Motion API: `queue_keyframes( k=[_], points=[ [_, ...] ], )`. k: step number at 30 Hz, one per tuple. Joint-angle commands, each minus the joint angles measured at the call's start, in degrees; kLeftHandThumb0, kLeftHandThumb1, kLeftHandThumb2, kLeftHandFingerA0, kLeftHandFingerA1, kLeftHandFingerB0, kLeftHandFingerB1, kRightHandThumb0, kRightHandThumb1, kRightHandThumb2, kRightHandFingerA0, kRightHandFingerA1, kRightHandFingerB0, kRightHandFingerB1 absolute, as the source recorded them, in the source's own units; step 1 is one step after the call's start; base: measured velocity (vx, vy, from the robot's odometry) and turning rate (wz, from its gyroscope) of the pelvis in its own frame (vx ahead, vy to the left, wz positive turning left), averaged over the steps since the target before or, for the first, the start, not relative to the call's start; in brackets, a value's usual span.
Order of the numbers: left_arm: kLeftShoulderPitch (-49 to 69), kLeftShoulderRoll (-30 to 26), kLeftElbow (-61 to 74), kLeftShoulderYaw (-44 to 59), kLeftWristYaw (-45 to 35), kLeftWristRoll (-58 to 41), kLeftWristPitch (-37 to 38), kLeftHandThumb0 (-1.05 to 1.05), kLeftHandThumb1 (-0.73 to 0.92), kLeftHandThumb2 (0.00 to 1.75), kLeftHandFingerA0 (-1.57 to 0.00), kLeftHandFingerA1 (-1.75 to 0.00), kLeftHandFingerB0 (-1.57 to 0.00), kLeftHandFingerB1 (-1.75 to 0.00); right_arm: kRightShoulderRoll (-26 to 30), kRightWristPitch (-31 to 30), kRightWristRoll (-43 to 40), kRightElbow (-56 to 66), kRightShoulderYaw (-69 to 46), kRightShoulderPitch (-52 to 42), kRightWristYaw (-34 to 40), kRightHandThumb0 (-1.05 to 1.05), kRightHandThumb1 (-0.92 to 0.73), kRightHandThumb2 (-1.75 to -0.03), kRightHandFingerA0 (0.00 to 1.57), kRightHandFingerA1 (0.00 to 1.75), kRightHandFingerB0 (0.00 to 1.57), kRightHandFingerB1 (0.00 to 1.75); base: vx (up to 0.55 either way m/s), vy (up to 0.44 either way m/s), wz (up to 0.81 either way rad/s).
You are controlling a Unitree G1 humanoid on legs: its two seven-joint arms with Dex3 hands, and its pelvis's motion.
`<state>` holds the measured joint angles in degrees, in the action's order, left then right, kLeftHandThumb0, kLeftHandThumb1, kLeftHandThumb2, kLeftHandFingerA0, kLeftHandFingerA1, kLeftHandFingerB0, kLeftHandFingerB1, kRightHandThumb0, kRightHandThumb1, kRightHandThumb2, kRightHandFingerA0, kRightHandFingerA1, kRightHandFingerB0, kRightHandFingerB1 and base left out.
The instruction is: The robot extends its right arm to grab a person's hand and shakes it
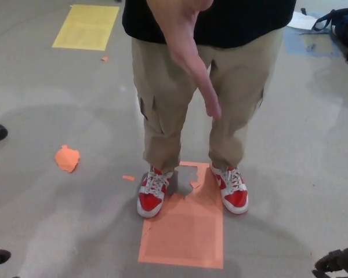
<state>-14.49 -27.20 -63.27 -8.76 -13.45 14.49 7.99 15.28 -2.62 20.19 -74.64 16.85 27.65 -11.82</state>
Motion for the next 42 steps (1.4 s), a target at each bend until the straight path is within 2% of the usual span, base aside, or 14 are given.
queue_keyframes(
  k=[1, 3, 4, 6, 7, 8, 9, 11, 21, 32, 35, 36, 39, 42],
  points=[
    [0.09, -1.46, -1.85, -1.21, -2.23, 1.18, 3.69, -0.31, 0.64, 1.12, 0.00, -0.47, 0.00, -0.48, -0.27, 1.63, -2.13, -0.02, -3.45, 0.39, 5.13, -0.65, -0.67, -0.97, 0.01, 0.41, 0.06, 0.34, 0.00, 0.000, 0.00],
    [0.04, -1.58, -2.32, -1.34, -2.32, 1.09, 3.77, -0.31, 0.64, 1.12, 0.00, -0.47, 0.00, -0.48, -1.31, 3.66, -4.29, 2.49, -6.71, 0.62, 8.93, -0.69, -0.69, -1.02, 0.03, 0.37, 0.04, 0.30, 0.00, 0.000, 0.00],
    [0.04, -1.61, -2.49, -1.40, -2.40, 1.05, 3.94, -0.54, 0.83, 0.68, -0.14, -0.32, -0.07, -0.23, -1.56, 5.42, -4.82, 4.40, -7.86, 0.06, 10.01, -0.71, -0.69, -1.02, 0.04, 0.41, 0.03, 0.28, 0.00, 0.000, 0.00],
    [-0.05, -1.77, -2.85, -1.94, -2.17, 1.57, 4.36, -0.31, 0.64, 1.12, 0.00, -0.47, 0.00, -0.48, -2.07, 9.10, -5.68, 10.71, -10.17, -2.13, 12.01, -0.72, -0.68, -1.03, 0.03, 0.41, 0.03, 0.28, 0.00, 0.000, 0.00],
    [-0.05, -1.76, -2.94, -1.96, -2.29, 1.55, 4.16, -0.57, 0.86, 0.69, -0.15, -0.32, -0.10, -0.20, -2.16, 9.12, -4.91, 13.82, -9.91, -2.94, 13.13, -0.74, -0.71, -1.05, 0.04, 0.44, 0.00, 0.27, 0.00, 0.000, 0.00],
    [0.03, -1.73, -3.05, -1.92, -2.33, 1.41, 4.32, -0.32, 0.64, 1.13, 0.00, -0.48, 0.00, -0.48, -2.32, 8.27, -3.49, 20.03, -9.54, -4.63, 14.56, -0.77, -0.73, -1.02, 0.10, 0.44, 0.04, 0.26, 0.00, 0.000, 0.00],
    [0.37, -1.72, -2.90, -1.67, -2.09, 1.12, 4.93, -0.56, 0.86, 0.70, -0.14, -0.33, -0.09, -0.22, -2.34, 6.11, -2.14, 30.25, -9.20, -7.29, 14.27, -0.80, -0.74, -1.05, 0.13, 0.46, 0.03, 0.24, 0.00, 0.000, 0.00],
    [0.70, -1.73, -2.69, -1.34, -1.93, 0.77, 5.17, -0.57, 0.86, 0.68, -0.14, -0.32, -0.08, -0.22, -2.31, 2.94, -1.01, 43.17, -8.80, -10.44, 12.44, -0.77, -0.72, -1.09, 0.02, 0.43, 0.00, 0.23, 0.00, 0.000, 0.00],
    [6.39, -1.61, -2.79, -0.73, -0.92, -0.01, 7.06, -0.68, 0.70, 1.01, -0.03, -0.42, -0.04, -0.34, -4.70, -17.32, 9.67, 85.24, -1.48, -9.63, -1.50, -0.86, -0.78, -1.11, 0.00, 0.25, 0.00, 0.12, 0.00, 0.000, 0.00],
    [11.98, -1.44, -0.82, -0.34, -1.05, -0.63, 6.68, -0.67, 0.68, 0.99, -0.03, -0.37, -0.02, -0.32, -10.58, -28.37, 16.75, 90.21, 5.94, 1.76, -6.98, -0.84, -0.73, -1.12, 0.00, 0.32, 0.00, 0.14, 0.00, 0.000, 0.00],
    [12.91, -1.42, -0.31, 0.70, -1.61, -1.79, 7.94, -0.64, 0.66, 0.96, -0.02, -0.40, -0.01, -0.34, -11.85, -31.07, 17.69, 88.47, 7.67, 6.24, -8.33, -0.84, -0.91, -0.71, 0.06, 0.32, 0.00, 0.07, 0.00, 0.000, 0.00],
    [13.21, -1.42, -0.01, 1.07, -1.78, -2.17, 7.92, -0.64, 0.66, 0.96, -0.02, -0.40, -0.01, -0.34, -12.43, -32.28, 18.11, 87.39, 8.35, 8.02, -8.78, -0.85, -0.73, -1.11, 0.02, 0.36, 0.00, 0.14, 0.00, 0.000, 0.00],
    [12.99, -1.69, 0.35, 0.32, -1.45, -1.07, 7.08, -0.66, 0.69, 0.99, -0.02, -0.35, -0.02, -0.32, -12.76, -33.88, 19.19, 84.21, 10.04, 11.55, -10.04, -0.84, -0.92, -0.76, 0.05, 0.33, 0.00, 0.03, 0.00, 0.000, 0.00],
    [12.69, -1.79, 0.13, 0.84, -2.53, -1.70, 7.34, -0.63, 0.69, 0.99, -0.01, -0.32, -0.01, -0.31, -12.83, -34.97, 19.42, 81.27, 11.14, 14.24, -10.79, -0.95, -0.84, -1.18, 0.01, 0.31, 0.00, 0.06, 0.00, 0.000, 0.00]
  ],
)
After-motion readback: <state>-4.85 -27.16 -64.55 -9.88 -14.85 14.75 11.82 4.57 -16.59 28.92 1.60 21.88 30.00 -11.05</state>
